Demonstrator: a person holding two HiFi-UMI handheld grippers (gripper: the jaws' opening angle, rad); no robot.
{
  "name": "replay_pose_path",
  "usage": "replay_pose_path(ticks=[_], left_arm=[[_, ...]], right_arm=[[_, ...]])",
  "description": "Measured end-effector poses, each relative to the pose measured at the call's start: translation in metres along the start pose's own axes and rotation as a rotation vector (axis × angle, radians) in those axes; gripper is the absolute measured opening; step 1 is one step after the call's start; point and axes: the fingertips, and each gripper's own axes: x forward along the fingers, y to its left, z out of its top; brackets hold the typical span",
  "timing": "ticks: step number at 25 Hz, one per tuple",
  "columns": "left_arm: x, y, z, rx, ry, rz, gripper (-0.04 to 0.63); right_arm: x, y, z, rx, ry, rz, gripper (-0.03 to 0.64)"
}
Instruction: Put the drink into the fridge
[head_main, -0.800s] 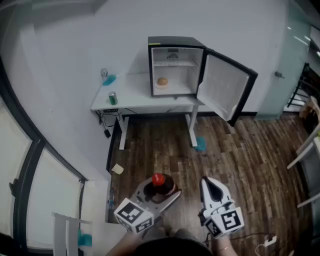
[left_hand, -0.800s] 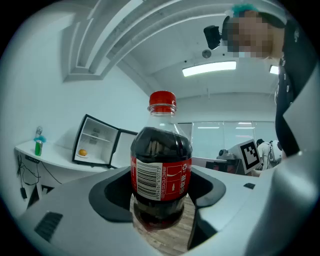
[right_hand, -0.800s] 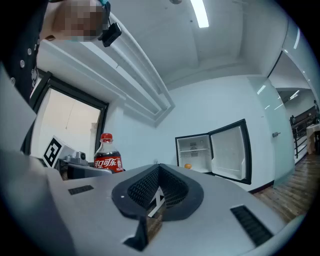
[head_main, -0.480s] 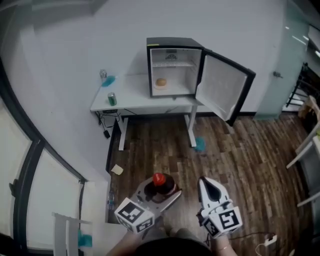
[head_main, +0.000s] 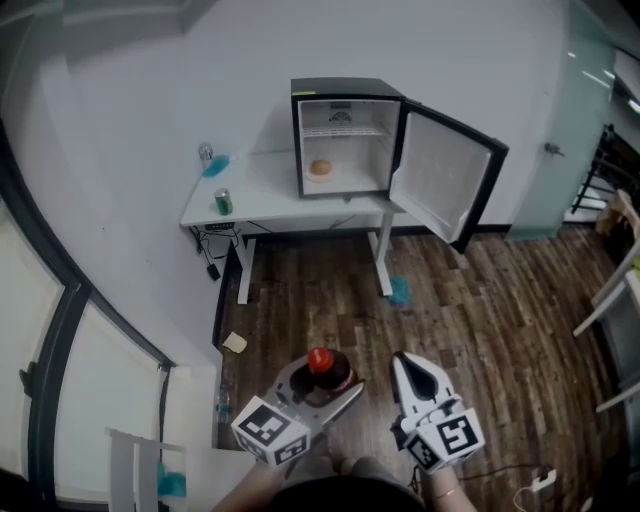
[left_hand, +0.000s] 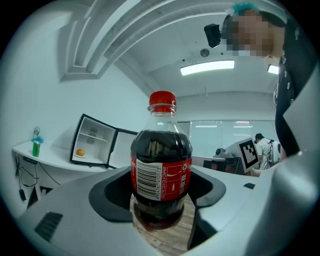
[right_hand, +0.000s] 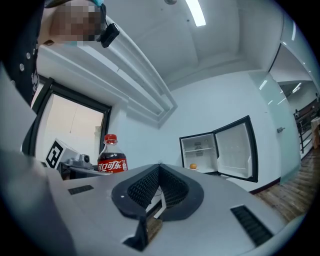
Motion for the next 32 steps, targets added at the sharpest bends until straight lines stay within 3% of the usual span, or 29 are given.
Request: replay_pose_path(ticks=[13,19,32], left_arm=[[0.006,0.029,0.006,0.016,0.009,-0.032,0.311],[0.010,0.046,-0.004,-0.013,0.020,-0.026,0.311],[0.099,0.137,0.016,-0.001,-0.029,0.006,0.311]], right_arm=[[0.029,0.004,-0.007,-0.011,0.024,-0.032,0.009],[0.050,0.001,-0.018,-0.023,0.052,-0.023,0.009],[0.148,-0.073,-0.013,0.002,0.021,0.023,0.009]])
